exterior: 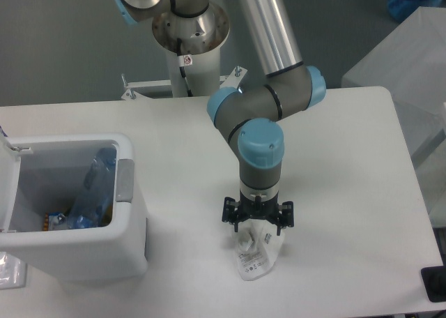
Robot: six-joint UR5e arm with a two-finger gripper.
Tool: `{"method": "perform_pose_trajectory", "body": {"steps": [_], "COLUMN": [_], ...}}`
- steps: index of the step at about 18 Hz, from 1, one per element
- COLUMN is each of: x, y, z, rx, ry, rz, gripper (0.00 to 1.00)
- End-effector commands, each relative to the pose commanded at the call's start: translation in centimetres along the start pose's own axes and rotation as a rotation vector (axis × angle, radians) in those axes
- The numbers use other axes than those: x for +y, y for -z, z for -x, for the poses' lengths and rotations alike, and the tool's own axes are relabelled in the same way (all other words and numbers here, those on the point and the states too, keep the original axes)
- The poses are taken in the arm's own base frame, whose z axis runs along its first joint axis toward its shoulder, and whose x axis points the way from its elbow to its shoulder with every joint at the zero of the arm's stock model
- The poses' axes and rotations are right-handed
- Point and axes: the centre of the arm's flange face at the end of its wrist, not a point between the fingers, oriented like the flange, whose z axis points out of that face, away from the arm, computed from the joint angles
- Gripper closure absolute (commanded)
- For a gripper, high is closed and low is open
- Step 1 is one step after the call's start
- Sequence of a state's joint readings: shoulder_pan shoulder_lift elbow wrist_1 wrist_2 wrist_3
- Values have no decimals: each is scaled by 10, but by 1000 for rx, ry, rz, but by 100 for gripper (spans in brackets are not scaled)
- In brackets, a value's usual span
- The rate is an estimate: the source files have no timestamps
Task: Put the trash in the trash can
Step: 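Lower the gripper and pinch the white wrapper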
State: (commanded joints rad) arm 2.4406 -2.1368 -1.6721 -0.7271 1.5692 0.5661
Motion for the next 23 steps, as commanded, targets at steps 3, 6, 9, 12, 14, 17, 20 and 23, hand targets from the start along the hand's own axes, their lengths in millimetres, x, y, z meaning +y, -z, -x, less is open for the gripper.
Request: {"method": "perform_pose_trajectory", "body": {"steps": [3,6,9,12,14,17,20,23], "x": [-2,-5,-10,-14,-19,-37,-56,-72], "y": [2,5,13,22,37,101,166,242], "z": [1,3,8,12,15,22,29,21], "rx": [-3,-8,-15,-22,-16,38,101,153], "ry": [0,1,10,13,18,74,218,362], "rz": [-4,-15,-34,-51,-90,-251,-397,-527], "gripper": [40,82,92,94,94,94,93,93]}}
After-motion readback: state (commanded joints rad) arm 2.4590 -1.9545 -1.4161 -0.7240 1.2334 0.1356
